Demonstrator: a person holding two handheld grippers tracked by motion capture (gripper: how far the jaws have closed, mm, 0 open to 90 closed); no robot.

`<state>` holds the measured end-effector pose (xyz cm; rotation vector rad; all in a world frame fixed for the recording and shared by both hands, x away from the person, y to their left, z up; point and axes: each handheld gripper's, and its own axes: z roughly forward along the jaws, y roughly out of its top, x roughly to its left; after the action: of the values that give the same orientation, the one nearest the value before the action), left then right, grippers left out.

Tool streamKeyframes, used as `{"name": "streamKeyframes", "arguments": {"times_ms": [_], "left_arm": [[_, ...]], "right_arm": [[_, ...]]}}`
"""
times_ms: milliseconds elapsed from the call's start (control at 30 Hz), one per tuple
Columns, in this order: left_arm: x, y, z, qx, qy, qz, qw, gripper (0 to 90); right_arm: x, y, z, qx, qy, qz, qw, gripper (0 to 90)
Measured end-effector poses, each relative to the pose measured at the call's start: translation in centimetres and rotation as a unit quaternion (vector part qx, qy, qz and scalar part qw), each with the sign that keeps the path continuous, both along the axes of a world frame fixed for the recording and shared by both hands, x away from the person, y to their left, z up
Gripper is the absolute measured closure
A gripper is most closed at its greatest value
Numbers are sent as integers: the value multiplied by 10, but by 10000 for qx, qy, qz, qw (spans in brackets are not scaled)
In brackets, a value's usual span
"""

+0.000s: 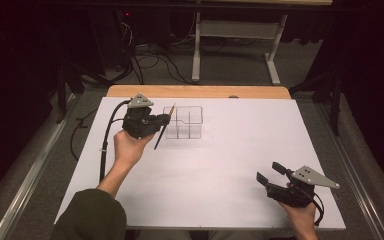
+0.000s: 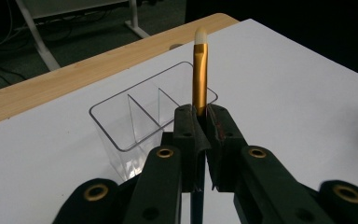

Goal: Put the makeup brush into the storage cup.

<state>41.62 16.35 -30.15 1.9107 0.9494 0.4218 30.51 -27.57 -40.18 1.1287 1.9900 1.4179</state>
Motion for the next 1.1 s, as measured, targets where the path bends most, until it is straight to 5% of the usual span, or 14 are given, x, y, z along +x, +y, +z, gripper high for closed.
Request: {"name": "streamKeyframes", "arguments": {"times_ms": [400, 1100], "left_arm": [[11, -8, 1, 174, -9, -21, 9998, 833], [24, -19, 6, -5, -54, -61, 10000, 834]], "right_arm": [[0, 0, 0, 22, -3, 6, 10000, 296], [0, 0, 1, 36, -7, 32, 10000, 295]]}}
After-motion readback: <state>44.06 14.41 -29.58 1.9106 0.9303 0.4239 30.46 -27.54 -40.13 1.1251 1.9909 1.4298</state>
